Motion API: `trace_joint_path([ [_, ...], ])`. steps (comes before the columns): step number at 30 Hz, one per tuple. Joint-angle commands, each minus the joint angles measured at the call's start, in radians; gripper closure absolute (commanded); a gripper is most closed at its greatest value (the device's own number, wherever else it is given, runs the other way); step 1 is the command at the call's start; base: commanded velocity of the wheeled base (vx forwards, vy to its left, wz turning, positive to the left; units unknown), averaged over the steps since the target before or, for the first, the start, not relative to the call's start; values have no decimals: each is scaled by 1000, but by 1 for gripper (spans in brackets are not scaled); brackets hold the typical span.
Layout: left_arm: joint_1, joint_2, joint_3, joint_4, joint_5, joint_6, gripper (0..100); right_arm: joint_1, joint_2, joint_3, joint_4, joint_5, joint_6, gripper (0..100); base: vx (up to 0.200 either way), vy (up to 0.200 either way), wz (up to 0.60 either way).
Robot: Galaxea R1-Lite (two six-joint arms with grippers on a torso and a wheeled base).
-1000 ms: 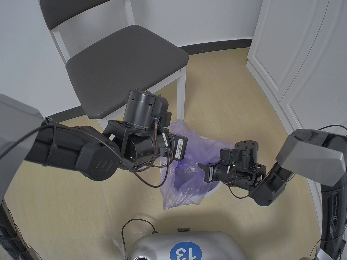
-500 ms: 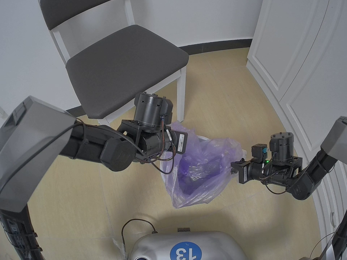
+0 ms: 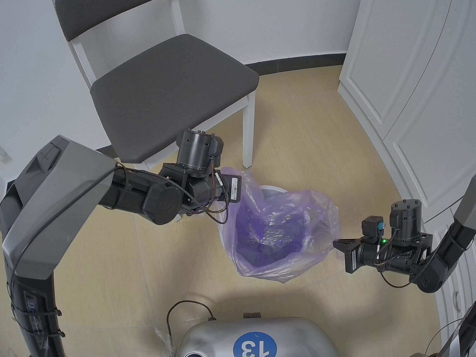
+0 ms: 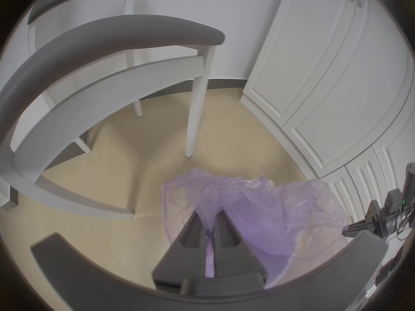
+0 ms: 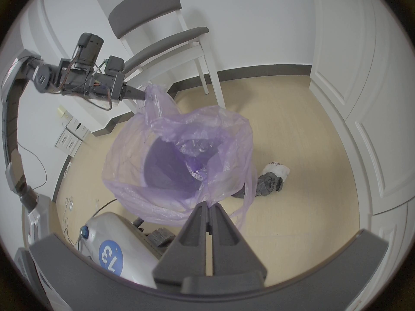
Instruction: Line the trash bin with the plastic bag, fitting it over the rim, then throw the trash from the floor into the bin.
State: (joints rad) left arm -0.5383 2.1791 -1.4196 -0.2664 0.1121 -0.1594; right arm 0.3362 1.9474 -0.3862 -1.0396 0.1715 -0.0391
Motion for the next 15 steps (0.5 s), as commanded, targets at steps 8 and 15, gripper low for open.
trace_joint_path([
  [8, 24, -48, 275, -286, -31, -60, 100, 14, 157, 138, -166, 0, -65, 100, 0, 0, 0],
  [15, 37, -42, 403, -478, -65, -63, 100, 15, 392, 236, -519, -1, -136, 100, 0, 0, 0],
])
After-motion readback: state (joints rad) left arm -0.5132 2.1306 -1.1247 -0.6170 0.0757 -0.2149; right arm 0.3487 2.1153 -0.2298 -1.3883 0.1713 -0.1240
